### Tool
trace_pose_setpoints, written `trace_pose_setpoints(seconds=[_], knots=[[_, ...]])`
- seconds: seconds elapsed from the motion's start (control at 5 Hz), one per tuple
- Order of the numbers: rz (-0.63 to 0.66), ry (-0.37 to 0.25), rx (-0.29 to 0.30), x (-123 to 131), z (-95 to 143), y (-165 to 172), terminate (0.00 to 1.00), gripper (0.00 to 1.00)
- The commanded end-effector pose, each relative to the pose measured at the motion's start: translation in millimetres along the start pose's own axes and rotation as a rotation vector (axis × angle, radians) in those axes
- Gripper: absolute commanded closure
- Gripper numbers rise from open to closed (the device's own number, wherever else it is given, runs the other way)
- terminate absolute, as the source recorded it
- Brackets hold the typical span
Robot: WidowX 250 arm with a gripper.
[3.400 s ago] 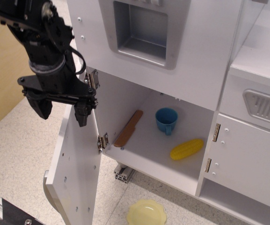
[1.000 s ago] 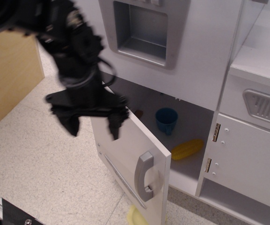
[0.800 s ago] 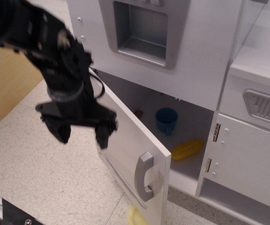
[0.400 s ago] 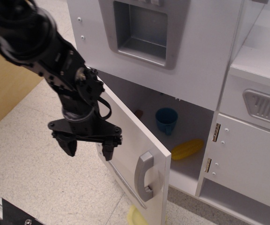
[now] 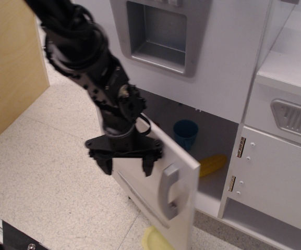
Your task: Close low fridge
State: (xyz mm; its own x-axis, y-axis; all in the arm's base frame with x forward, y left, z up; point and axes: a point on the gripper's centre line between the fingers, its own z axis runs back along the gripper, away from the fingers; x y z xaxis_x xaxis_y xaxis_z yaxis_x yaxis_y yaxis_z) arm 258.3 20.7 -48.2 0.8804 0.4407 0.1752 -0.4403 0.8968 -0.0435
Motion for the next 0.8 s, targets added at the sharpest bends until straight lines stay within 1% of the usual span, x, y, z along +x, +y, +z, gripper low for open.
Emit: trace_pose_setpoints(seconds=[0.0, 0.2, 0.6], knots=[[0.073, -0.023, -0.035, 24, -7, -32, 0.0, 0.0], [0.105, -0.021, -0.048, 33, -9, -41, 0.0, 0.0], [0.173, -0.043, -0.071, 55, -13, -47, 0.0, 0.0]])
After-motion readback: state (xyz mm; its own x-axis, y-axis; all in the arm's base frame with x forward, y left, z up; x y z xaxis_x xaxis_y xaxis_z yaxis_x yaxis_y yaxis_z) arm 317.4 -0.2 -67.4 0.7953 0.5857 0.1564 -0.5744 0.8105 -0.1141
